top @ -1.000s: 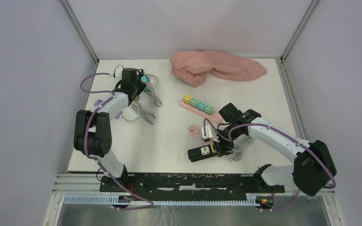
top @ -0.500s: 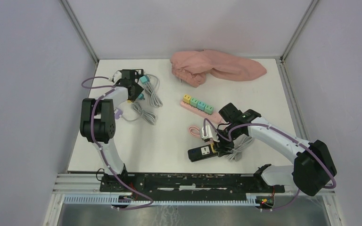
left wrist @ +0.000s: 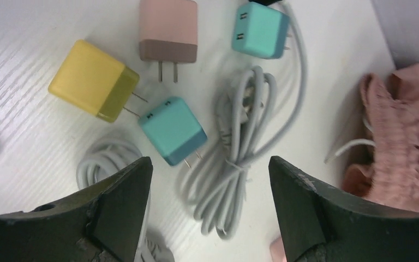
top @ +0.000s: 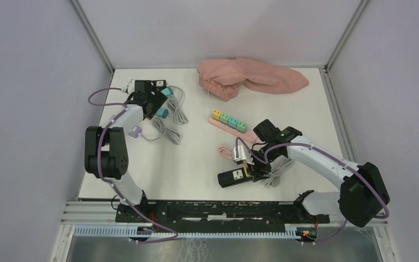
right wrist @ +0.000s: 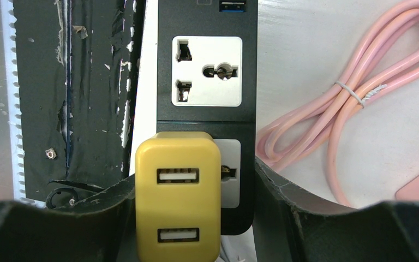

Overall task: Pull the plug off the socket
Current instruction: Place the plug at the center of the board, then remove the plug from the socket.

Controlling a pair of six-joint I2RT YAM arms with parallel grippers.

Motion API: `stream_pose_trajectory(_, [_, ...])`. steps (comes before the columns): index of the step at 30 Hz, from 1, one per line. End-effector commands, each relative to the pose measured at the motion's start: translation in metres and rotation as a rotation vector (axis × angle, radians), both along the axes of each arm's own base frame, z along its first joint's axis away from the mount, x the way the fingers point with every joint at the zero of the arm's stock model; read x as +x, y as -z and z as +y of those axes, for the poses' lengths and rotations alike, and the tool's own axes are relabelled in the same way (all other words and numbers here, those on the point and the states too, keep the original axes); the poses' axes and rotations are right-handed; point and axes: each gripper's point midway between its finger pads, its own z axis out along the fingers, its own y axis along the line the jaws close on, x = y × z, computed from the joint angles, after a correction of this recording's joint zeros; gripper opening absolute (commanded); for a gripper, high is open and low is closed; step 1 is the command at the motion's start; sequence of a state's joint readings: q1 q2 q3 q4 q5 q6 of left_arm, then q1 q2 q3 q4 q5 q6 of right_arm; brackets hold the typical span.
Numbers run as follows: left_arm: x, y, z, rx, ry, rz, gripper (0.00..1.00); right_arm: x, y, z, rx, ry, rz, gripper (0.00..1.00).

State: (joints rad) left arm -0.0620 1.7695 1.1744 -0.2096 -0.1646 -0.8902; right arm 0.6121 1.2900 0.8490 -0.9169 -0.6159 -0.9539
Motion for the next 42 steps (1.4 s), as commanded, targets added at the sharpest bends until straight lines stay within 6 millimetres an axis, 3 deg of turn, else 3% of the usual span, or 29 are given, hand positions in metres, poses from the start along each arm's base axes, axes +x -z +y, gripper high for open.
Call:
stream_pose_trajectory(1, [-0.011, -0.059, -0.020, -0.088, 0.097, -0.194, 0.85, 0.012, -0.022, 0.008, 0.049, 0.012, -0.052, 0.02])
stream_pose_trajectory(7, [-0.059, -0.087, -0.067, -0.205, 0.373, -0.412, 0.85, 0.011, -0.027, 0.007, 0.066, 0.015, -0.050, 0.02])
stream_pose_trajectory(11, [-0.103, -0.114, -0.117, -0.276, 0.659, -0.597, 0.85, 0.011, -0.028, 0.007, 0.066, 0.014, -0.048, 0.02])
stream_pose_trajectory(17, [-0.170, -0.120, -0.186, -0.257, 1.018, -0.752, 0.88, 0.011, -0.031, 0.005, 0.072, 0.017, -0.039, 0.02])
stream_pose_trajectory(25, [-0.258, -0.135, -0.236, -0.262, 1.295, -1.045, 0.89, 0.010, -0.038, 0.000, 0.092, 0.023, -0.025, 0.02])
stream_pose_trajectory(28, [-0.280, -0.137, -0.244, -0.240, 1.373, -1.106, 0.89, 0.009, -0.040, 0.000, 0.095, 0.018, -0.019, 0.03])
stream_pose_trajectory(32, [-0.293, -0.140, -0.239, -0.222, 1.389, -1.181, 0.91, 0.007, -0.041, -0.001, 0.097, 0.015, -0.011, 0.03])
stream_pose_trajectory(36, [-0.294, -0.139, -0.231, -0.201, 1.347, -1.204, 0.93, 0.006, -0.041, -0.001, 0.102, 0.012, -0.008, 0.03])
stream_pose_trajectory(39, [-0.281, -0.129, -0.228, -0.184, 1.282, -1.136, 1.00, 0.006, -0.041, -0.001, 0.101, 0.011, -0.003, 0.03])
stream_pose_trajectory(42, [-0.281, -0.122, -0.231, -0.171, 1.316, -1.114, 0.99, 0.005, -0.041, -0.001, 0.100, 0.009, -0.001, 0.03])
